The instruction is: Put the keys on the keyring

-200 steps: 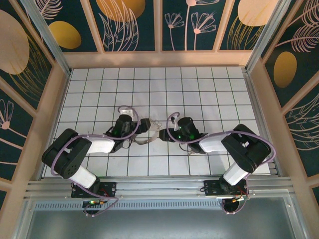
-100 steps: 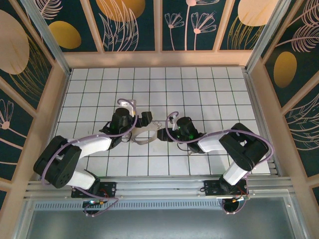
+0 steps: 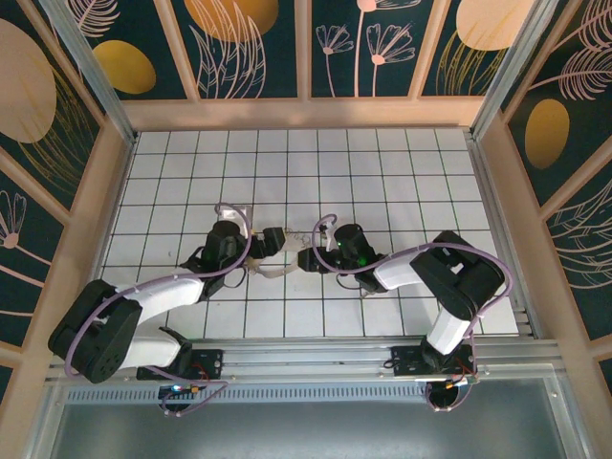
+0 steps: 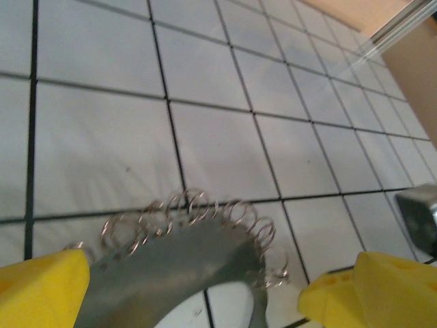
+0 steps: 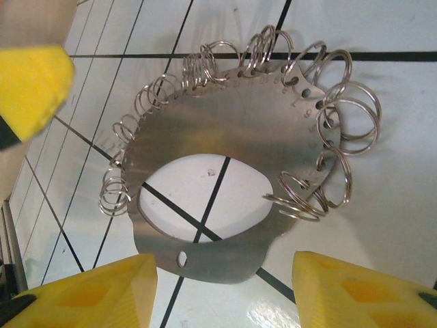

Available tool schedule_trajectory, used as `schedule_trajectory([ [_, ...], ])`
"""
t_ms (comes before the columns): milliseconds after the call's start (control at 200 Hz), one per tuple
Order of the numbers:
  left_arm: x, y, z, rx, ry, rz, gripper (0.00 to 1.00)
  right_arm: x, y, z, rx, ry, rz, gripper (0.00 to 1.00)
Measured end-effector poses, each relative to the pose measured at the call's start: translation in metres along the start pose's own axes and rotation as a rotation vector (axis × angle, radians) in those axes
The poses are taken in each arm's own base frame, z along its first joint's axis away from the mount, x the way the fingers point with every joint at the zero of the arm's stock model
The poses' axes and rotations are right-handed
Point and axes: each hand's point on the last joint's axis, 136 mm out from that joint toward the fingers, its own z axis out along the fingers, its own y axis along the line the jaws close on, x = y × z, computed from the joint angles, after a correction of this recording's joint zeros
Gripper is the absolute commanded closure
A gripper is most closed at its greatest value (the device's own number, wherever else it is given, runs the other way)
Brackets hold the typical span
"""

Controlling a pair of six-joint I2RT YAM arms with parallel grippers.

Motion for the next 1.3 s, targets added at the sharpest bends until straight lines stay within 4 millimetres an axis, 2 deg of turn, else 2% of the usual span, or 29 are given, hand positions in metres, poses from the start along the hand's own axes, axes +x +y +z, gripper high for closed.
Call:
schedule_trajectory([
  [225,0.023,0.011,-0.002,-0.012,0.059,-0.024,0.01,-0.001,0.000,0.001,-0.001,-0.002,0.000,0.48],
  [571,0.046,0.021,0.016,-0.015,0.118,-0.050,0.01,0.000,-0.001,0.002,0.002,0.001,0.001,0.49],
  [906,0.037,0.021,0.030,-0.021,0.089,-0.031,0.01,-0.001,-0.007,0.006,0.010,0.001,0.008,0.49],
  [1296,0.020,0.033,0.045,-0.066,0.067,0.021,0.01,-0.010,-0.014,0.004,0.016,-0.022,0.022,0.49],
])
